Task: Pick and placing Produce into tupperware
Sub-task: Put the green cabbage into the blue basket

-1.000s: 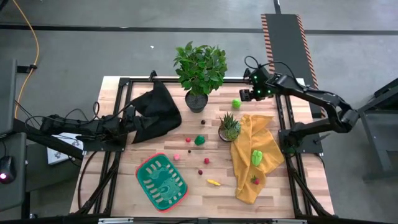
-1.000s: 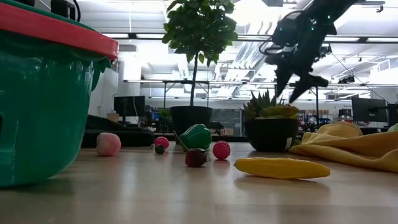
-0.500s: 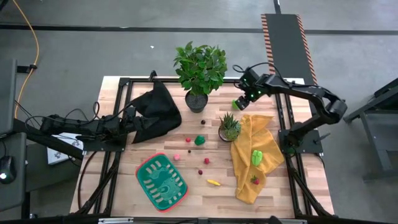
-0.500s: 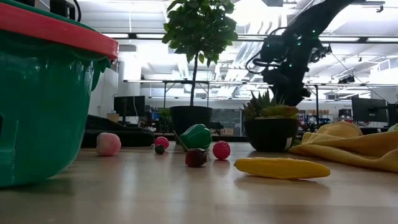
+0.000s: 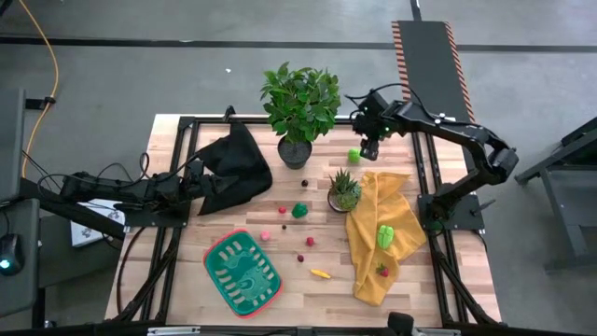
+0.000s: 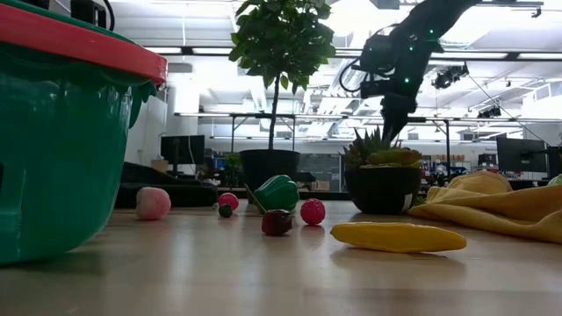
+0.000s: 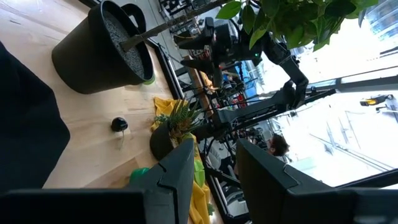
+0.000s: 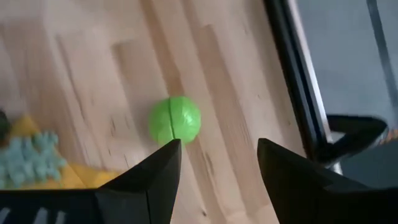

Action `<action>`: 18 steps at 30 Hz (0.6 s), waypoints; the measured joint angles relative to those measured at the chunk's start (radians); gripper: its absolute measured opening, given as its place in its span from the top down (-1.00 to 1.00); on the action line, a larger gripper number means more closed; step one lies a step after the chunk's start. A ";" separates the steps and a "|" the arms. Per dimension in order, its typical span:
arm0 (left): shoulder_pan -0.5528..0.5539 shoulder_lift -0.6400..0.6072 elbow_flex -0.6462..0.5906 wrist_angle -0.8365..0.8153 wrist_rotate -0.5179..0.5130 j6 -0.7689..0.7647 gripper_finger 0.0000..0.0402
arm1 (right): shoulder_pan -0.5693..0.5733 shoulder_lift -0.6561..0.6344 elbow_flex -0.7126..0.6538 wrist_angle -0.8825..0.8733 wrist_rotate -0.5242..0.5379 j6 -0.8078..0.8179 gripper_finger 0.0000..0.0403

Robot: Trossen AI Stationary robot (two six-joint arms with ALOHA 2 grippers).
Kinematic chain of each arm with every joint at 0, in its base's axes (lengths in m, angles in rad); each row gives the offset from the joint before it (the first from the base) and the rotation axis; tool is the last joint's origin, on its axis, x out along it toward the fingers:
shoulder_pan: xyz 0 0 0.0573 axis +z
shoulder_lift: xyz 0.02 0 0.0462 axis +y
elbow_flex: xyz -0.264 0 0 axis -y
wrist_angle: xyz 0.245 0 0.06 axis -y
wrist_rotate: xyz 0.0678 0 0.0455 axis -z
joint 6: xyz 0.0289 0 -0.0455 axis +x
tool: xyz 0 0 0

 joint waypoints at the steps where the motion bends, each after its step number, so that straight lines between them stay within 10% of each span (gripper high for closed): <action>1: 0.000 0.000 0.000 0.000 0.000 0.000 0.45 | 0.000 0.000 0.000 -0.006 0.000 -0.044 -0.01; 18: 0.000 0.000 0.000 -0.001 0.000 0.008 0.45 | -0.003 0.000 -0.038 0.062 -0.111 -0.195 -0.34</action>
